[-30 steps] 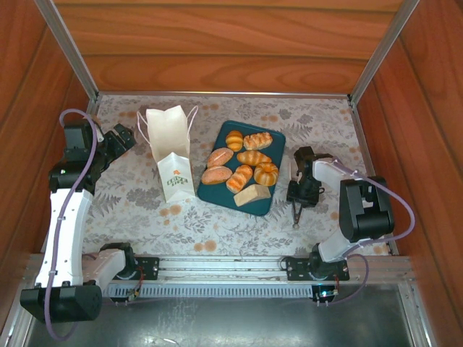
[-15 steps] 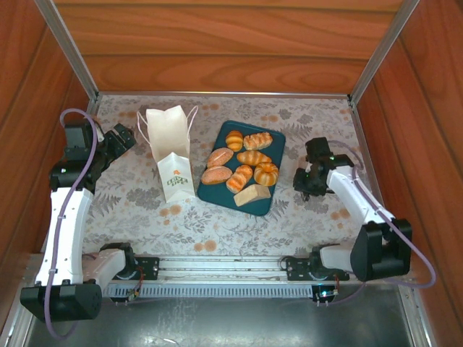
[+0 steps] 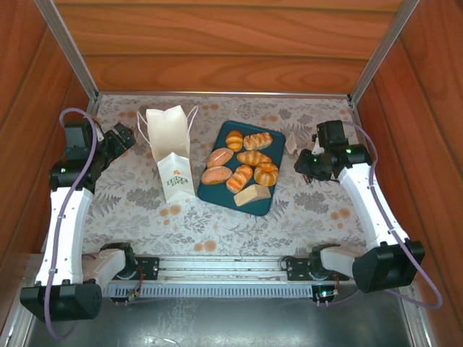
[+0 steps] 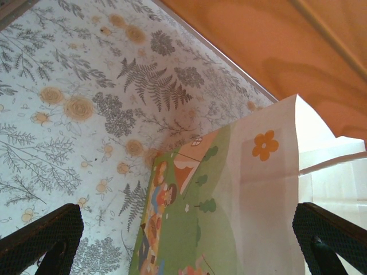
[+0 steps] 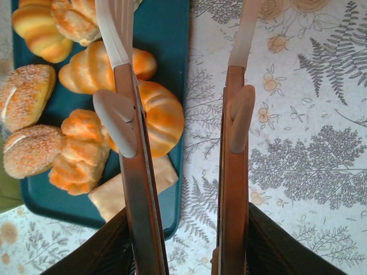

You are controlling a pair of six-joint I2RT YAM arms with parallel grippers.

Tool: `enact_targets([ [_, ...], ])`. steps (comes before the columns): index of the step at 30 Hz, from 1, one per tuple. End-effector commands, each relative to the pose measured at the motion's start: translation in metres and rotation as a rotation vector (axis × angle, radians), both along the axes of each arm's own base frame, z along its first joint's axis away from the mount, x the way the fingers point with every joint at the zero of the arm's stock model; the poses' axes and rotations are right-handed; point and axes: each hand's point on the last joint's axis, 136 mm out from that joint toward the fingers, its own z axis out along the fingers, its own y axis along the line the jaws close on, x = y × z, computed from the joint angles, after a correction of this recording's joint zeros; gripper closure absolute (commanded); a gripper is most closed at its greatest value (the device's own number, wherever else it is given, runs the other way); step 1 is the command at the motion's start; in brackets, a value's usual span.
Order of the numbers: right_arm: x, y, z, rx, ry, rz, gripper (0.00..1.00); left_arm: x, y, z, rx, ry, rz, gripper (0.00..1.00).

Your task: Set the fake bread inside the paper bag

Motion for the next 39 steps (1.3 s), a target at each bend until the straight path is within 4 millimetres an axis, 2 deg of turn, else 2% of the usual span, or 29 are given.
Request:
enact_targets([
  [1, -0.009, 0.012, 0.019, 0.057, -0.015, 0.055, 0.52, 0.003, 0.002, 0.033, 0.031, -0.085, -0.006, 0.00],
  [4, -0.011, 0.020, 0.032, 0.092, -0.030, 0.082, 0.52, 0.001, 0.002, 0.064, 0.037, -0.160, -0.006, 0.00],
  [8, -0.016, 0.033, 0.047, 0.107, -0.040, 0.140, 0.53, 0.002, -0.007, 0.104, 0.004, -0.243, -0.047, 0.00],
  [11, -0.019, 0.042, 0.057, 0.102, -0.047, 0.180, 0.53, 0.004, -0.021, 0.121, -0.046, -0.264, -0.095, 0.00],
  [14, -0.022, 0.049, 0.065, 0.094, -0.055, 0.211, 0.53, 0.005, -0.041, 0.126, -0.030, -0.255, -0.160, 0.00],
  [16, -0.023, 0.052, 0.069, 0.090, -0.064, 0.222, 0.53, 0.003, -0.054, 0.125, 0.015, -0.232, -0.196, 0.00],
  [19, -0.022, 0.055, 0.070, 0.080, -0.067, 0.235, 0.53, 0.000, -0.059, 0.110, 0.145, -0.164, -0.195, 0.00],
  [23, -0.020, 0.061, 0.065, 0.066, -0.056, 0.258, 0.53, -0.002, -0.046, 0.080, 0.287, -0.065, -0.147, 0.06],
  [26, -0.019, 0.066, 0.062, 0.044, -0.047, 0.279, 0.53, -0.001, -0.039, 0.068, 0.334, -0.027, -0.132, 0.12],
  [29, -0.019, 0.069, 0.057, 0.018, -0.037, 0.296, 0.53, 0.002, -0.039, 0.062, 0.351, -0.006, -0.139, 0.17],
  [36, -0.020, 0.070, 0.046, -0.020, -0.012, 0.307, 0.53, 0.014, -0.042, 0.050, 0.374, 0.035, -0.154, 0.21],
  [39, -0.022, 0.069, 0.042, -0.039, -0.002, 0.312, 0.53, 0.019, -0.043, 0.048, 0.382, 0.040, -0.154, 0.30],
])
